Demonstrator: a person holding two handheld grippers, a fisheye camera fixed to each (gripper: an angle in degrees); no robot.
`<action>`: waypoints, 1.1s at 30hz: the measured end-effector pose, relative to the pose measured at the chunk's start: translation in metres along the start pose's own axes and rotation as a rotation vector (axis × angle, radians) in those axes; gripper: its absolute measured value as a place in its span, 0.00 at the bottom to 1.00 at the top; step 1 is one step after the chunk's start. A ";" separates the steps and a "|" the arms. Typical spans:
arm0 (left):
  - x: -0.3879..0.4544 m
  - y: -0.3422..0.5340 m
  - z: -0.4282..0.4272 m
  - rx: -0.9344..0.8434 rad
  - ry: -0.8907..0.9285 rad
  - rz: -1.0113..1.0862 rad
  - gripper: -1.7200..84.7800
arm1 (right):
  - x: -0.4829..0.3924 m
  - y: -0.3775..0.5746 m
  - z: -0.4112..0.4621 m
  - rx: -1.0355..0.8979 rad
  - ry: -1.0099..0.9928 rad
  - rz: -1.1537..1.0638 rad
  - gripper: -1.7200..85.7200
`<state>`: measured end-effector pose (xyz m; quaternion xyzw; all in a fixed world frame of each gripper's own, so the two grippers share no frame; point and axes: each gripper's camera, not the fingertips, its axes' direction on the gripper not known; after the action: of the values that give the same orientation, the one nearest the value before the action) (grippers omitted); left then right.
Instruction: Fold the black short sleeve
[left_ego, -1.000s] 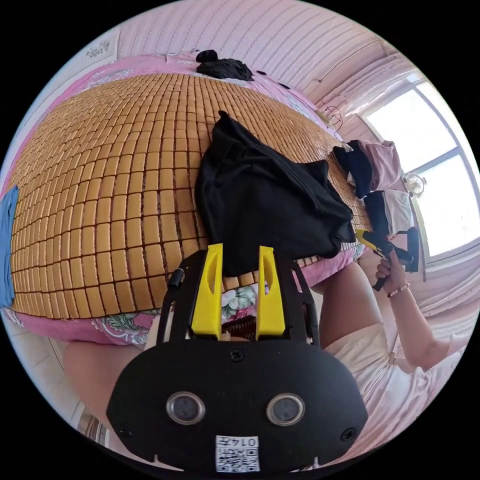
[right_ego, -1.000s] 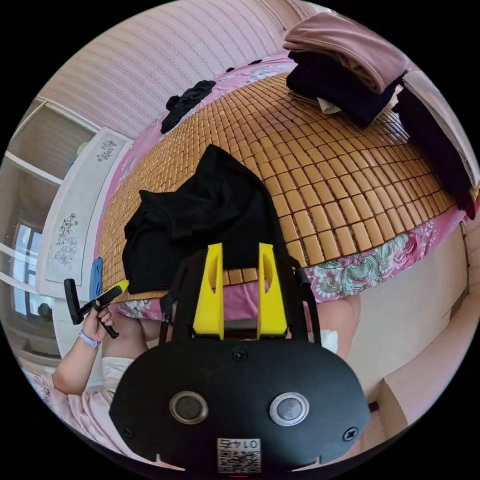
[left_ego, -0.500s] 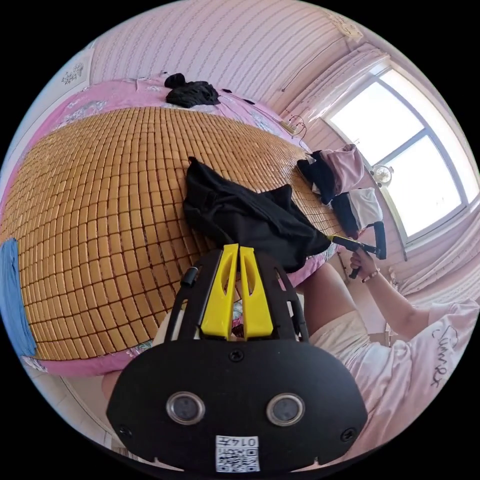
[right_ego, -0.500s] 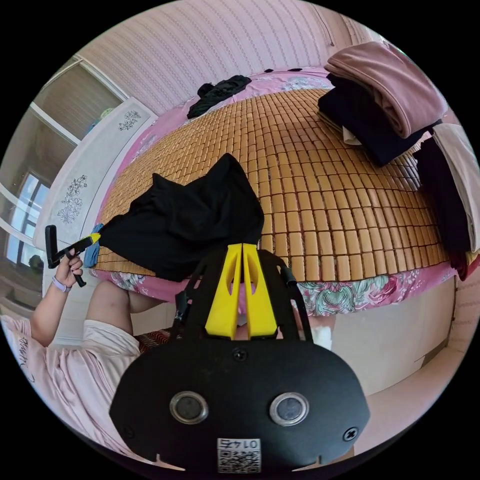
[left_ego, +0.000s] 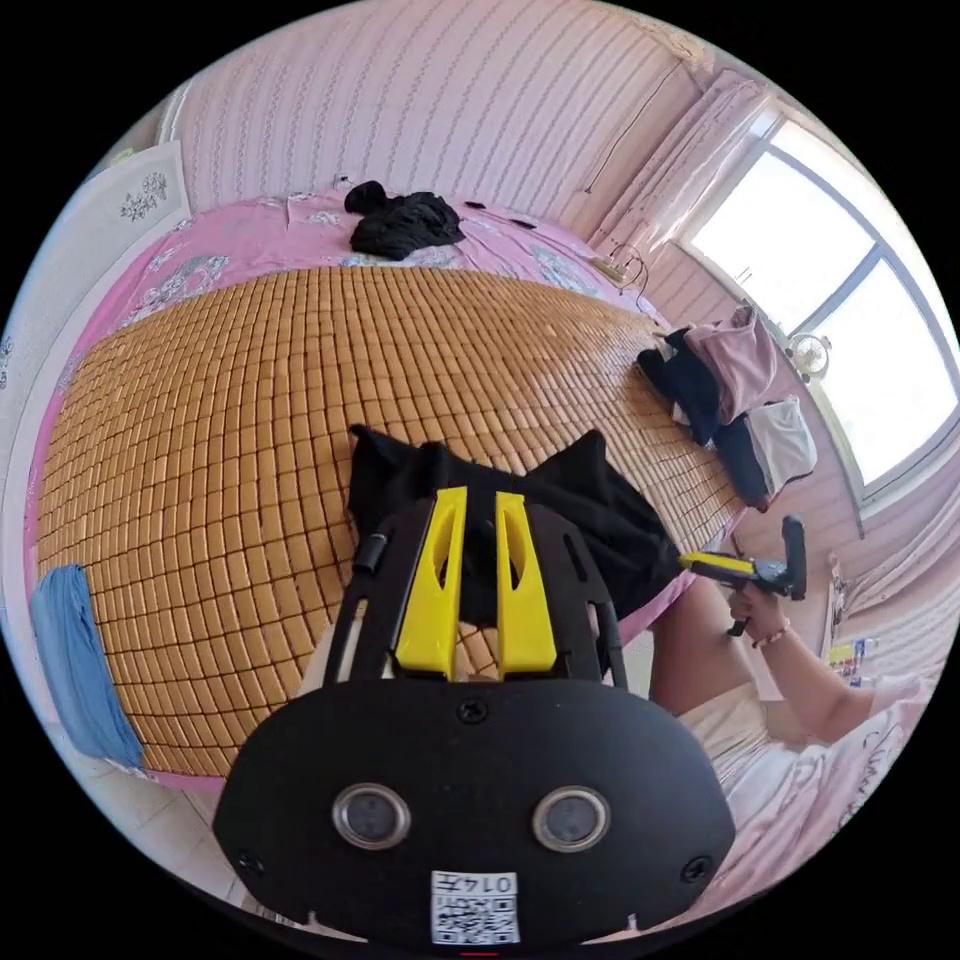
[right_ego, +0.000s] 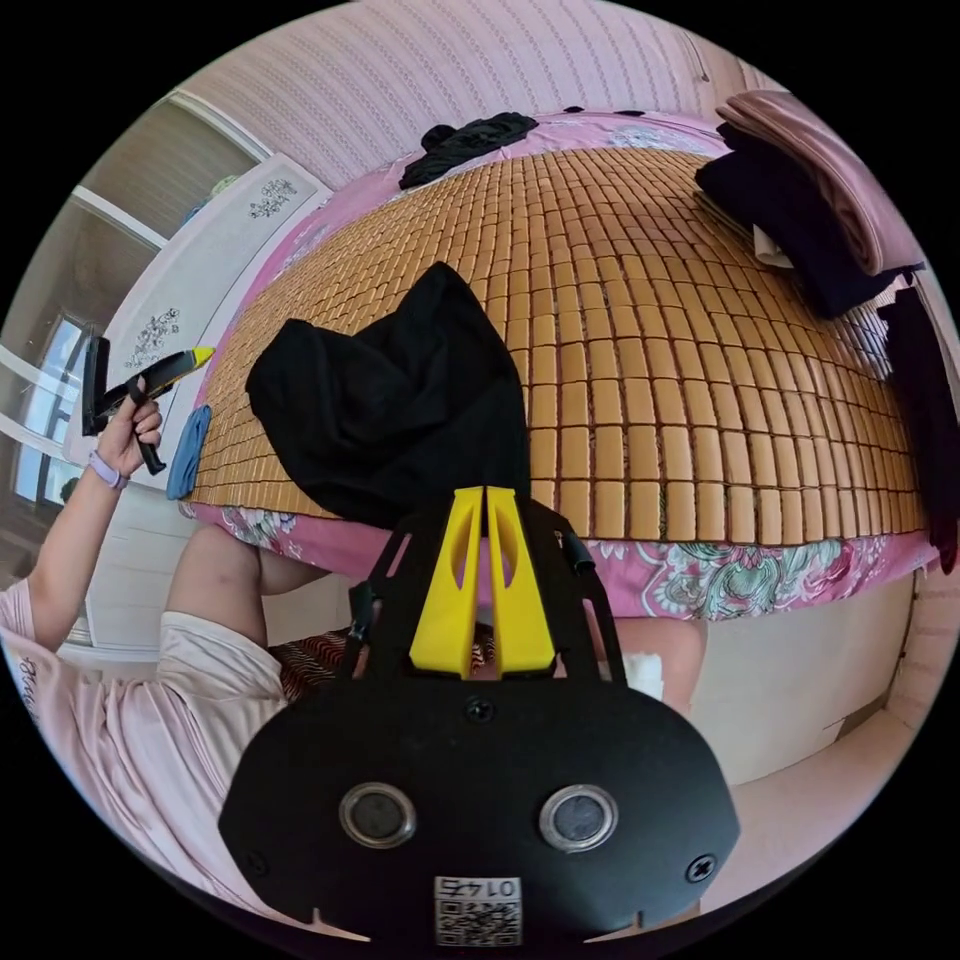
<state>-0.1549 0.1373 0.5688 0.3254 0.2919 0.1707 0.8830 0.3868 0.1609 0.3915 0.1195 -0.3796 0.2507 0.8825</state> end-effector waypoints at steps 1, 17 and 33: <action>-0.002 0.009 0.004 -0.025 -0.017 0.003 0.09 | 0.005 0.003 -0.005 0.004 -0.006 0.013 0.03; -0.011 0.024 0.070 -0.285 -0.077 -0.021 0.01 | 0.046 0.020 -0.046 0.025 -0.072 0.155 0.10; 0.010 0.143 -0.129 0.203 0.178 -0.005 0.01 | 0.094 0.043 -0.084 0.149 -0.571 0.293 0.01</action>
<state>-0.2443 0.3078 0.5818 0.3960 0.3855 0.1664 0.8167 0.4700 0.2643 0.4032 0.1933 -0.6055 0.3585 0.6837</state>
